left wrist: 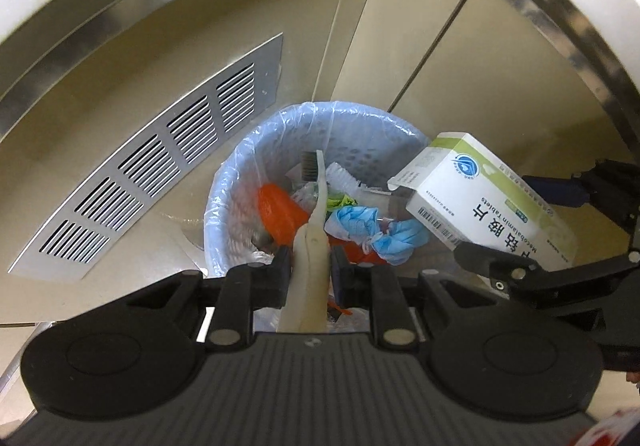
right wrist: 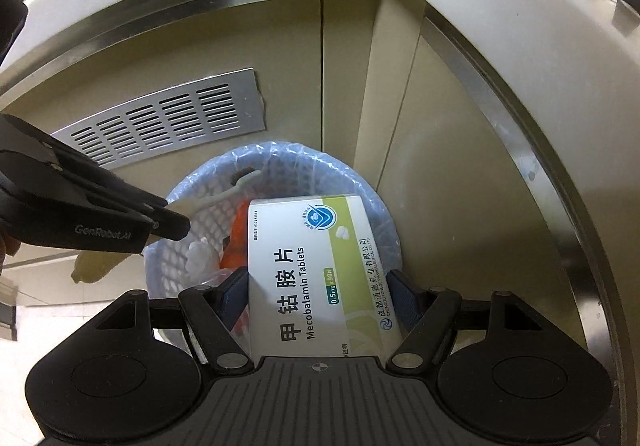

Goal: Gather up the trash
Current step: 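Carry the toothbrush and medicine box down over the wastebasket, then open the left tool to drop the toothbrush while the right tool releases the medicine box, then raise both open tools back up toward the counter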

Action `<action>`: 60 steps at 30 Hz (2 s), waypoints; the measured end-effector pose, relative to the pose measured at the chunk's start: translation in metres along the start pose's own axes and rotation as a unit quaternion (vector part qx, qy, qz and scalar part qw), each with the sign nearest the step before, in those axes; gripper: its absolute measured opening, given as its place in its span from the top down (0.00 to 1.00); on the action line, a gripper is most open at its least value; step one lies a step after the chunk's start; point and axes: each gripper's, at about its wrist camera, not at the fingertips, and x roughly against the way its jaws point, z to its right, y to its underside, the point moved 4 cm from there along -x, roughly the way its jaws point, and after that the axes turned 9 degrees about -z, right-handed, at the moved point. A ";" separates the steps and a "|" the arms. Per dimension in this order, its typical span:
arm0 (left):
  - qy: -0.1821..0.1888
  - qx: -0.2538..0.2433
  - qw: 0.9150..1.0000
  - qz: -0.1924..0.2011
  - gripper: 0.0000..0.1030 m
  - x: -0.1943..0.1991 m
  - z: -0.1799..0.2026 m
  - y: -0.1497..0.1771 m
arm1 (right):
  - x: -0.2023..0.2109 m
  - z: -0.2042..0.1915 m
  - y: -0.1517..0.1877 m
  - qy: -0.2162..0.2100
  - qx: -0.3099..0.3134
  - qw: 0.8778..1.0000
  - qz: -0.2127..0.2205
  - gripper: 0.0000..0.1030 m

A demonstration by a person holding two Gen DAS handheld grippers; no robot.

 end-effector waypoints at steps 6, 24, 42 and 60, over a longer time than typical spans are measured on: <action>-0.013 0.001 1.000 0.002 0.61 -0.004 -0.004 -0.006 | -0.002 0.003 -0.001 -0.001 -0.006 1.000 -0.003 0.29; -0.007 0.074 0.997 0.032 0.58 0.041 -0.041 0.034 | -0.013 -0.012 -0.019 -0.010 -0.002 1.000 -0.001 0.29; -0.018 0.093 0.995 0.041 0.58 0.056 -0.056 0.060 | -0.027 -0.018 -0.017 -0.026 -0.026 0.999 -0.013 0.19; 0.001 0.076 0.992 0.098 0.58 0.101 -0.057 0.065 | 0.031 -0.029 -0.012 -0.022 -0.007 1.000 0.011 0.19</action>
